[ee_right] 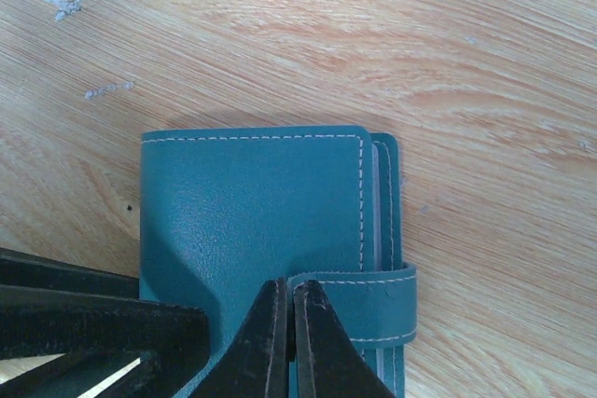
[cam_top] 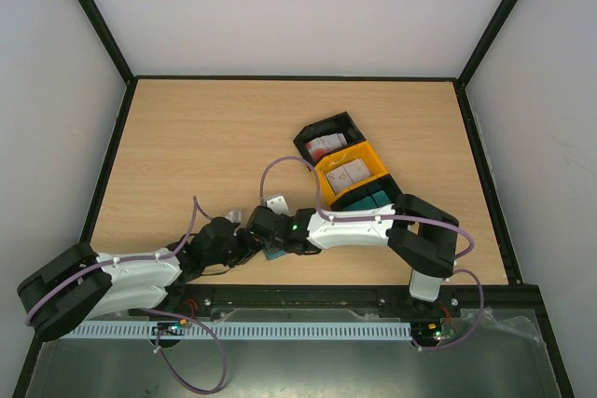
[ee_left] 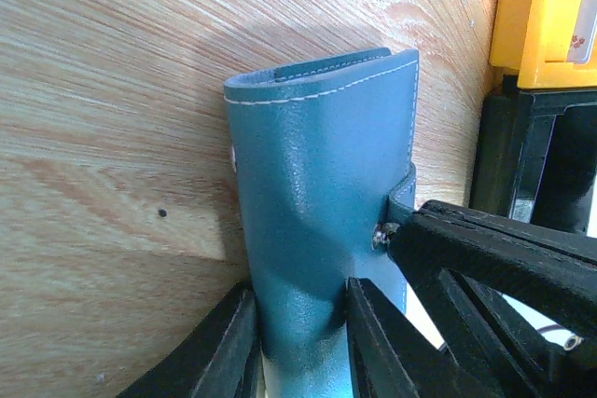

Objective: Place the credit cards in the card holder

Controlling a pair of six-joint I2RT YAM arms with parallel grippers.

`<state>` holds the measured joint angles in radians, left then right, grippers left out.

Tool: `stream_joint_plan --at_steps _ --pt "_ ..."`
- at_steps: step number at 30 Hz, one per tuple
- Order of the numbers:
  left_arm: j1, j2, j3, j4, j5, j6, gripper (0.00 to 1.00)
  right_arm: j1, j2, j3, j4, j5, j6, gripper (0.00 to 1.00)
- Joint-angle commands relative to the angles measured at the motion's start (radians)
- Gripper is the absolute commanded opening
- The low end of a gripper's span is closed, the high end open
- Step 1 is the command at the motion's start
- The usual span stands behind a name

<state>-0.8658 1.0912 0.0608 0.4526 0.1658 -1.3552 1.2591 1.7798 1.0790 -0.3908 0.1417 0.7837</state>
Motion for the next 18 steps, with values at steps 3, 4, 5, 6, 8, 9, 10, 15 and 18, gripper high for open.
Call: stream_joint_plan --at_steps 3,4,5,6,8,9,10,15,18 --pt "-0.007 0.052 -0.016 -0.129 -0.043 0.003 0.27 0.003 0.019 -0.002 0.020 -0.052 -0.025 0.02" --pt "-0.007 0.056 -0.016 -0.130 -0.043 0.002 0.26 0.003 0.023 -0.001 0.019 -0.055 -0.027 0.02" --pt "-0.007 0.060 -0.018 -0.125 -0.044 0.001 0.25 0.005 0.029 0.003 0.017 -0.057 -0.030 0.02" --pt "-0.007 0.064 -0.018 -0.123 -0.045 0.001 0.25 0.007 0.035 0.008 0.012 -0.057 -0.032 0.02" --pt "-0.007 0.072 -0.019 -0.117 -0.046 -0.002 0.23 0.016 0.053 0.021 0.003 -0.056 -0.035 0.02" --pt "-0.007 0.077 -0.019 -0.114 -0.046 -0.002 0.23 0.020 0.060 0.024 -0.001 -0.058 -0.035 0.02" --pt "-0.007 0.080 -0.018 -0.109 -0.046 -0.002 0.22 0.022 0.068 0.027 -0.002 -0.060 -0.033 0.02" --pt "-0.008 0.090 -0.019 -0.101 -0.046 -0.007 0.21 0.034 0.101 0.042 -0.017 -0.052 -0.030 0.02" --pt "-0.006 0.086 -0.022 -0.102 -0.049 -0.010 0.21 0.038 0.118 0.048 -0.026 -0.046 -0.030 0.02"
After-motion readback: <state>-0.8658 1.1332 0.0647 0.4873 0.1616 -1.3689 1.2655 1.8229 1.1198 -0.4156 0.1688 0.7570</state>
